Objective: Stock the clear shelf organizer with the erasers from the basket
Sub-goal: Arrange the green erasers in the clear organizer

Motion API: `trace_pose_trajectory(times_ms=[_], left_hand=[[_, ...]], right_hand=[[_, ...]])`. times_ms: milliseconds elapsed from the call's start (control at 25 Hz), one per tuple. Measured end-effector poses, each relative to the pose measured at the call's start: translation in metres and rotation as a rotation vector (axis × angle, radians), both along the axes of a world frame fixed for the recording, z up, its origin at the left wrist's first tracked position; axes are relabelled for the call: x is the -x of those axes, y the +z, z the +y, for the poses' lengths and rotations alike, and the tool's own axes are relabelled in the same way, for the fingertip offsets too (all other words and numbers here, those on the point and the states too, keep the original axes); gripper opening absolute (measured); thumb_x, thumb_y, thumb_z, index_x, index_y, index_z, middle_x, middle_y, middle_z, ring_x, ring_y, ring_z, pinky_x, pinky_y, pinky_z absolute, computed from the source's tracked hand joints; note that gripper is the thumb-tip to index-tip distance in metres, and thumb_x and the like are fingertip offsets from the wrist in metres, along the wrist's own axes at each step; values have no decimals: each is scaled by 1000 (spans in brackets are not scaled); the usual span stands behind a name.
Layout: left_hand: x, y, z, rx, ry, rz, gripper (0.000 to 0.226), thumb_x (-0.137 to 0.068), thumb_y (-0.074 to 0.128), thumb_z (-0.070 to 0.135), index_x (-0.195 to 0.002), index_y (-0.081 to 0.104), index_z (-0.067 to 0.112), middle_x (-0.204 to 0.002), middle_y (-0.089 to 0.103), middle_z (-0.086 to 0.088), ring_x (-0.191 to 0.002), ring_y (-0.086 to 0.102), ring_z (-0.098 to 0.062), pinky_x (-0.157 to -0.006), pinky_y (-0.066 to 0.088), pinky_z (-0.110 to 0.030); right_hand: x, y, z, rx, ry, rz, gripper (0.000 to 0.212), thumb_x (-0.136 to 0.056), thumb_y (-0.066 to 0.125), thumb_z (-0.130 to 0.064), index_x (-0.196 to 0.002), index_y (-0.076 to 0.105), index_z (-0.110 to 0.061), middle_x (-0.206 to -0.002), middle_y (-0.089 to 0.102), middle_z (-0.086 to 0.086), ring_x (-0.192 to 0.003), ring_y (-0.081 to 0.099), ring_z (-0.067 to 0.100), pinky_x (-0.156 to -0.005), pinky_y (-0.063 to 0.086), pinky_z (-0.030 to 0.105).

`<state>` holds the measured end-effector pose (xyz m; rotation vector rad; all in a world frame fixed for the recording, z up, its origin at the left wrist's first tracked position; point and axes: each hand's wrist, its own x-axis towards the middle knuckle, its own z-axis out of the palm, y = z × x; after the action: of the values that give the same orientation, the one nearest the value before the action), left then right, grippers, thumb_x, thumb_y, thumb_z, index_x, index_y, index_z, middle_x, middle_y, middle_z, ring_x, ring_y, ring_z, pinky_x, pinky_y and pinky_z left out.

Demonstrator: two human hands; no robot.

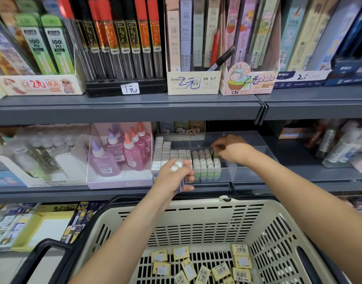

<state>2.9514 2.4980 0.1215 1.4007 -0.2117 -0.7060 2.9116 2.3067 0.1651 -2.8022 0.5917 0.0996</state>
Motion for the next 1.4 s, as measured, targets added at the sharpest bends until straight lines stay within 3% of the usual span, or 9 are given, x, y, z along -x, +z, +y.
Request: trace_pose_trajectory(times_ms=[200,400,560,760,880,1040,1200,1320,1400], left_hand=[[5,-1,1,-5,-8,3,12,-87,56,2,-86,59,13,-66,61,-3,-59,61,-12,-48,53,-26],[6,1,2,-6,-13,6,12,-87,56,2,-86,59,13,-71,61,-5,-62,60,-14,-48,54,-26],[6,4,3,4,-13,5,13,-87,56,1,-86,58,13,-70,60,-5,-62,59,-14,-49,55,-25],[5,4,3,0,-5,10,12,-87,56,1,-87,59,13,-71,60,-5,-63,60,-14,-50,55,-26],[6,4,3,2,-3,20,13,-86,56,0,-87,59,13,-71,60,-5,-63,60,-14,-49,55,-26],[7,4,1,-5,-7,24,13,-86,56,0,-86,59,13,-69,60,-5,-62,60,-14,-49,55,-26],[5,4,-1,12,-12,34,14,-86,57,0,-87,59,13,-69,61,-5,-60,60,-12,-48,53,-25],[6,5,-4,3,-68,3,18,-85,57,-3,-93,61,13,-73,62,-3,-63,62,-10,-49,51,-22],[8,5,-8,-22,-119,-30,23,-85,53,-7,-99,60,11,-76,65,-2,-67,62,-10,-47,49,-20]], right_hand=[[4,-11,3,80,73,3,32,-93,40,-21,-109,65,-11,-119,63,11,-106,56,33,-93,45,36],[5,-10,-2,0,57,-35,25,-88,48,-20,-104,66,-15,-116,64,4,-104,57,26,-87,42,26],[5,-7,-6,-50,70,-5,31,-88,50,-19,-117,60,-18,-124,60,2,-108,56,23,-87,41,24],[6,-11,-7,-62,89,-39,31,-90,49,-19,-119,61,-18,-124,60,3,-110,55,21,-87,37,18],[10,-14,-9,-61,93,-48,31,-94,47,-27,-122,59,-20,-127,58,4,-113,54,23,-88,36,19],[10,-13,-13,-34,43,-132,12,-90,53,-19,-94,64,-23,-105,68,0,-96,63,21,-83,48,24],[5,-12,-6,88,51,-43,21,-88,48,-12,-96,66,-18,-108,67,2,-99,59,23,-85,42,22],[13,-5,6,-23,42,-234,18,-90,53,-19,-100,68,-18,-102,69,-2,-94,61,16,-83,45,23],[23,-1,23,-213,99,-358,17,-89,58,-27,-100,71,-22,-88,68,-15,-78,60,-3,-75,43,16]])
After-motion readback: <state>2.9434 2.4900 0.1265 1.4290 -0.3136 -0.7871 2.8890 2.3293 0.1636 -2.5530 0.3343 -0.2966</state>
